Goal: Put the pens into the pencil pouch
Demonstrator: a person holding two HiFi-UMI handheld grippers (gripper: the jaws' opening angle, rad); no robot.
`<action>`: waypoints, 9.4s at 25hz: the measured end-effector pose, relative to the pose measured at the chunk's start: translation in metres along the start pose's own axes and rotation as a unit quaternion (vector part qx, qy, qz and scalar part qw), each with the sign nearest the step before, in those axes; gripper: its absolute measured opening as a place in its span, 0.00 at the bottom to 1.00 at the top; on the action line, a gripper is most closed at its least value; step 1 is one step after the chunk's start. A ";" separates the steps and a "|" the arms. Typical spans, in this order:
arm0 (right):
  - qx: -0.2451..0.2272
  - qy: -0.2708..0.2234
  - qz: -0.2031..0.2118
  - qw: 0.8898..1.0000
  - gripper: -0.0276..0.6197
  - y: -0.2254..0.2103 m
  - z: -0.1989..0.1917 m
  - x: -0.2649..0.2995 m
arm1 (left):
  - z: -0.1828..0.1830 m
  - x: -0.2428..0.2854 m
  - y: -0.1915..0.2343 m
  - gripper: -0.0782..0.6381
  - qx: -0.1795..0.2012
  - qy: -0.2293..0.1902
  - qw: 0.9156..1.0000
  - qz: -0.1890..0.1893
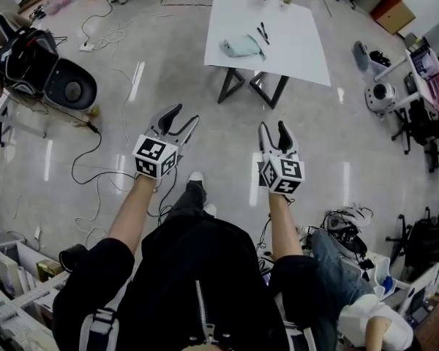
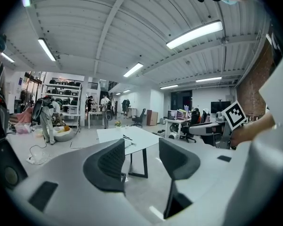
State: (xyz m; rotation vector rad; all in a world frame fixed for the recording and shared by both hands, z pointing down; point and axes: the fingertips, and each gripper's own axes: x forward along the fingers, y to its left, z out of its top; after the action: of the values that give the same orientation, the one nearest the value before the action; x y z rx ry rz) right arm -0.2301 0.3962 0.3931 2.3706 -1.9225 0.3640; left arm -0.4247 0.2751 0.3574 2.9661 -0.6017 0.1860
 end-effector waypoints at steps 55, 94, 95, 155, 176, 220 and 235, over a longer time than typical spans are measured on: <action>-0.028 0.045 0.136 0.989 0.39 -0.292 0.143 0.534 | 0.072 0.525 0.228 0.43 -0.046 0.024 0.992 0.112; -0.035 0.161 0.221 0.961 0.38 -0.339 0.042 0.598 | -0.103 0.607 0.188 0.43 -0.187 0.220 0.939 0.187; -0.033 0.163 0.219 0.961 0.38 -0.342 0.039 0.598 | -0.112 0.608 0.185 0.43 -0.194 0.231 0.935 0.187; -0.101 0.347 0.238 0.902 0.28 -0.286 -0.123 0.575 | -0.153 0.588 0.174 0.16 -0.258 0.244 0.919 0.170; -0.155 0.367 0.217 0.891 0.11 -0.290 -0.133 0.573 | -0.149 0.576 0.177 0.16 -0.258 0.237 0.922 0.163; -0.309 0.345 0.529 0.711 0.10 -0.261 -0.088 0.508 | -0.142 0.571 0.166 0.16 -0.237 0.246 0.925 0.165; -0.326 0.328 0.562 0.686 0.10 -0.217 -0.078 0.525 | -0.134 0.566 0.163 0.16 -0.233 0.246 0.929 0.150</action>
State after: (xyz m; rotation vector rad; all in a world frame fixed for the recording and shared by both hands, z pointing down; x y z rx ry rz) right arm 0.0701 -0.0430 0.6080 0.3202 -2.2370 0.3747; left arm 0.0156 -0.0725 0.5827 2.2358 -0.8727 0.6832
